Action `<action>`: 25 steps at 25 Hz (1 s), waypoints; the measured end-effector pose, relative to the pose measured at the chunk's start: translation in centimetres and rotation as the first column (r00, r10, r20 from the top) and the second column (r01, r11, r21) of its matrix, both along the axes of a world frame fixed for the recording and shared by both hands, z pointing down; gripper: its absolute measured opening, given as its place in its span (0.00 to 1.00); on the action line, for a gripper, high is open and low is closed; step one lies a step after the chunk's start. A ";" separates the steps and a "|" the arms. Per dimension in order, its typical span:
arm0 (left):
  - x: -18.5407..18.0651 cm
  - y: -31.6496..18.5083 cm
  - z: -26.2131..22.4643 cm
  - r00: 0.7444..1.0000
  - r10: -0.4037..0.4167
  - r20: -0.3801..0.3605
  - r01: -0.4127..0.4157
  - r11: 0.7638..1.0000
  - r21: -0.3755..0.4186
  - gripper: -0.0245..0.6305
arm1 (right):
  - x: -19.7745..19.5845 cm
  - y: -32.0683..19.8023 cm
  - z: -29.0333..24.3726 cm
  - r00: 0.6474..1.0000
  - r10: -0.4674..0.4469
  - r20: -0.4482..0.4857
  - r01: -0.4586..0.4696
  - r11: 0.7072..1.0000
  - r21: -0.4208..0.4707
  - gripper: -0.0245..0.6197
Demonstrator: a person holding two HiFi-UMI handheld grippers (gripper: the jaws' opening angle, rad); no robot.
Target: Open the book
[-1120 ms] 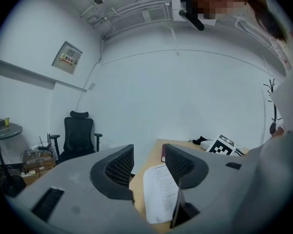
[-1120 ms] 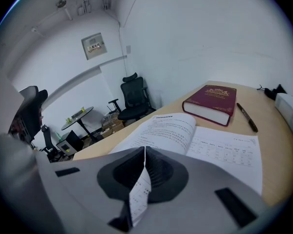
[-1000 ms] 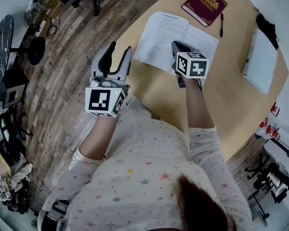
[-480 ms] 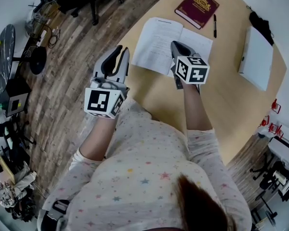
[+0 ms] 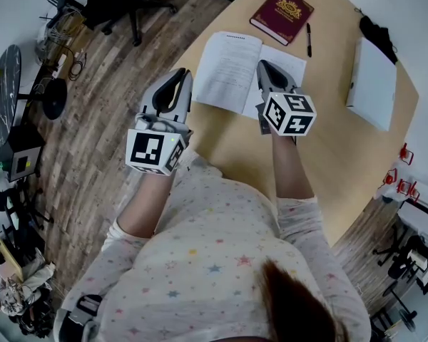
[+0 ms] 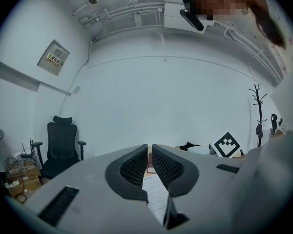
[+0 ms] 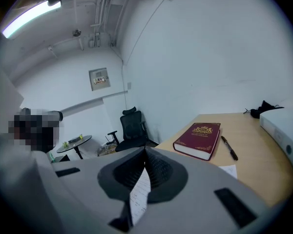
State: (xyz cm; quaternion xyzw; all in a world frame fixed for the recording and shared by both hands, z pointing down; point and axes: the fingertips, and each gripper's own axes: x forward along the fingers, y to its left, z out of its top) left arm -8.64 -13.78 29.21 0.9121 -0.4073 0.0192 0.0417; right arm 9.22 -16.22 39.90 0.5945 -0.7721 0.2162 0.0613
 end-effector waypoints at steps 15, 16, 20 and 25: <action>2.4 -0.3 -1.9 0.997 0.067 -0.031 -0.066 0.997 0.031 0.09 | 4.2 3.1 -8.2 0.991 0.118 0.063 -0.128 0.975 0.184 0.04; 2.6 -0.3 -1.9 0.997 0.074 -0.034 -0.073 0.997 0.031 0.08 | 4.4 3.4 -8.7 0.991 0.124 0.056 -0.133 0.972 0.195 0.04; 3.7 0.0 -2.4 0.993 0.111 -0.046 -0.110 0.993 0.035 0.07 | 5.4 4.9 -10.7 0.986 0.168 0.011 -0.166 0.958 0.235 0.04; 4.8 -0.1 -3.5 0.988 0.142 -0.054 -0.139 0.989 0.056 0.07 | 6.2 6.6 -13.0 0.977 0.210 -0.026 -0.195 0.940 0.281 0.04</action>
